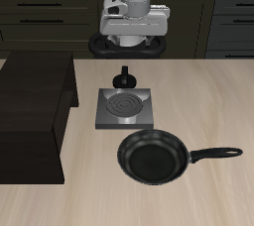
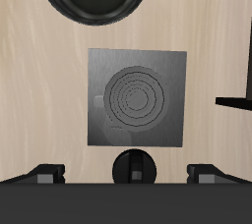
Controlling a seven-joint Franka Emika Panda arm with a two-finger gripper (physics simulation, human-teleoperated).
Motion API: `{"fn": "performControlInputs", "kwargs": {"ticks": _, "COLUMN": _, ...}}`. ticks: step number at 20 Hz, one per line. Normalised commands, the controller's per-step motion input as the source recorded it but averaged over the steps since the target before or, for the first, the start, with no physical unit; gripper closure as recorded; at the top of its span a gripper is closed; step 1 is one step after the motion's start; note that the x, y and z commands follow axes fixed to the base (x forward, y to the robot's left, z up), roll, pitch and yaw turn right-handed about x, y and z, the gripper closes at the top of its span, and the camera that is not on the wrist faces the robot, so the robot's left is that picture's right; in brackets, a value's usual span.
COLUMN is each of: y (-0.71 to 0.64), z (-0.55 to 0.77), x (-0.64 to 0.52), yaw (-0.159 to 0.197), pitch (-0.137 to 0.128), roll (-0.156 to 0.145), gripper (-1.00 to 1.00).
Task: Place the frypan on the flat stove and turn on the stove
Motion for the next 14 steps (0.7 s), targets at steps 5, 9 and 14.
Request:
{"fn": "performControlInputs", "kwargs": {"ticks": 5, "y": 0.21, "z": -0.07, "x": 0.48, "yaw": 0.022, "pitch": 0.007, "roll": -0.009, "gripper": -1.00}}
{"fn": "performControlInputs", "kwargs": {"ticks": 9, "y": 0.10, "z": -0.05, "x": 0.43, "yaw": -0.024, "pitch": -0.012, "roll": -0.034, "gripper": -1.00}}
{"fn": "performControlInputs", "kwargs": {"ticks": 14, "y": 0.10, "z": -0.10, "x": 0.34, "yaw": 0.031, "pitch": 0.015, "roll": -0.015, "gripper": -1.00}}
